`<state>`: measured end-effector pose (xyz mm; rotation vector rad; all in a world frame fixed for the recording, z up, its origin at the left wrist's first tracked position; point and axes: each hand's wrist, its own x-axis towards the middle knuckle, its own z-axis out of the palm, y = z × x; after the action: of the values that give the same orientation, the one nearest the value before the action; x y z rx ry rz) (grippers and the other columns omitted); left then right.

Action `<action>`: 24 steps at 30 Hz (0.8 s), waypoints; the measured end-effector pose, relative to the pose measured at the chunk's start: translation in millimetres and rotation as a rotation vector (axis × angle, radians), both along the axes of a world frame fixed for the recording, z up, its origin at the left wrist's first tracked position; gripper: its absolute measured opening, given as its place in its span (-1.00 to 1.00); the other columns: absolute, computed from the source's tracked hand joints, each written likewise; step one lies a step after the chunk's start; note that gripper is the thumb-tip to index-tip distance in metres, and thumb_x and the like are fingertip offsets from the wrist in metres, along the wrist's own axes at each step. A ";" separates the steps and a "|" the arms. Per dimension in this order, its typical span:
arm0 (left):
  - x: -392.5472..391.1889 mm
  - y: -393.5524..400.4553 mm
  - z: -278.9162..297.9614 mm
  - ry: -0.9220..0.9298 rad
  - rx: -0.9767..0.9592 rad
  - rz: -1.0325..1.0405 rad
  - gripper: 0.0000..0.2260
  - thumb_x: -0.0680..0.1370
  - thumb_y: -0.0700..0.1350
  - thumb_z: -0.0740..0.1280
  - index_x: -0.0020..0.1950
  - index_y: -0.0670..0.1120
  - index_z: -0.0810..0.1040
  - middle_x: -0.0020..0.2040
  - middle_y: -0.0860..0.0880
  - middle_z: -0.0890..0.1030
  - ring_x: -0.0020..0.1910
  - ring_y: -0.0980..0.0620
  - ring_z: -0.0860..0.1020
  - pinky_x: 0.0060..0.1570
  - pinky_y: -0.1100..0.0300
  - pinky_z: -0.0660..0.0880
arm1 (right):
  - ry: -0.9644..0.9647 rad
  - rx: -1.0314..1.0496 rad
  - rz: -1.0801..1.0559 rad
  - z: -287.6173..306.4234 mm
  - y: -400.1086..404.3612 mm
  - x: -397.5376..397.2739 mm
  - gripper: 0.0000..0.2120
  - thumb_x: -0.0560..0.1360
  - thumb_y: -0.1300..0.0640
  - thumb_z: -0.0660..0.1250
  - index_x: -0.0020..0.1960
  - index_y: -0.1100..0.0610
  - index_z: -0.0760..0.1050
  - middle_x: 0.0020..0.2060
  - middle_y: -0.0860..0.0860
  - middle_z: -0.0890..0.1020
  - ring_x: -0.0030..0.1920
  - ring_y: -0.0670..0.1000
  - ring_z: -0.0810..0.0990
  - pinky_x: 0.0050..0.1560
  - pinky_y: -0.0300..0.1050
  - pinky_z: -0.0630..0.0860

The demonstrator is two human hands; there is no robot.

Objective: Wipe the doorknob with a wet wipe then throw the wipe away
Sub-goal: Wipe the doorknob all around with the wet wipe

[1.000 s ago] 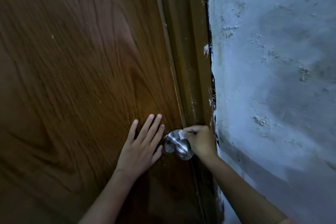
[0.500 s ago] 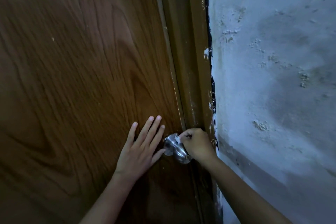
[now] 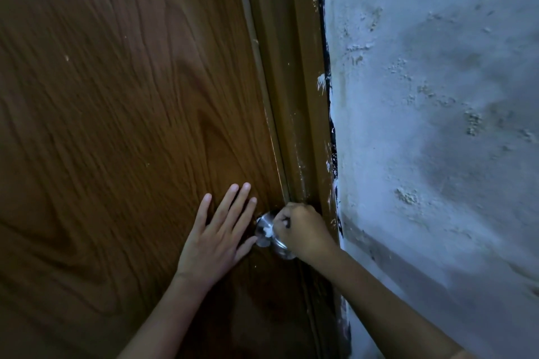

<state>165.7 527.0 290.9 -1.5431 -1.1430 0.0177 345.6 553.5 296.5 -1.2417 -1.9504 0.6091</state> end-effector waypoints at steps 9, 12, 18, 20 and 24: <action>0.8 -2.0 1.7 0.001 -0.003 -0.011 -0.39 0.53 0.23 -0.06 0.47 -0.11 0.12 0.49 -0.10 0.12 0.48 -0.10 0.00 0.43 -0.12 -0.12 | 0.206 0.092 -0.021 -21.6 -5.5 1.1 -0.80 0.48 0.27 0.18 -0.12 0.25 0.59 -0.11 0.11 0.61 -0.07 0.03 0.53 -0.03 -0.14 0.43; 1.0 -2.1 0.7 -0.002 -0.003 -0.008 -0.39 0.53 0.23 -0.06 0.48 -0.10 0.12 0.50 -0.10 0.11 0.48 -0.10 -0.01 0.43 -0.12 -0.12 | 0.301 0.019 -0.155 -27.6 -3.3 7.0 -0.83 0.47 0.29 0.22 -0.13 0.21 0.60 -0.15 0.01 0.57 -0.09 0.02 0.56 -0.08 -0.19 0.43; 2.4 -1.4 -1.9 -0.007 0.018 -0.020 -0.40 0.53 0.23 -0.03 0.47 -0.09 0.15 0.50 -0.10 0.13 0.48 -0.10 0.01 0.42 -0.12 -0.08 | 0.191 0.150 -0.102 -28.4 -15.8 9.2 -0.79 0.49 0.21 0.16 -0.08 0.22 0.56 -0.08 0.13 0.57 -0.04 0.07 0.53 -0.02 -0.21 0.40; 1.9 -1.3 -1.8 -0.010 0.014 -0.023 -0.40 0.53 0.22 -0.02 0.47 -0.09 0.16 0.50 -0.10 0.13 0.48 -0.10 0.01 0.42 -0.12 -0.08 | 0.090 0.250 -0.015 -26.1 -21.5 2.3 -0.77 0.47 0.19 0.14 0.00 0.21 0.53 -0.08 0.16 0.56 -0.03 0.02 0.47 -0.05 -0.33 0.29; 1.0 -1.3 -1.8 -0.010 0.010 -0.027 -0.41 0.54 0.21 -0.04 0.47 -0.09 0.15 0.50 -0.11 0.13 0.48 -0.10 0.01 0.42 -0.12 -0.09 | 0.066 0.219 -0.041 -25.4 -19.2 -0.7 -0.60 0.47 0.11 0.03 0.22 0.18 0.45 0.04 0.14 0.50 0.06 0.00 0.39 0.03 -0.28 0.22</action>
<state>166.7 525.7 289.1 -1.5508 -1.1282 -0.0143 344.9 534.3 271.0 -1.1087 -1.8765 0.3987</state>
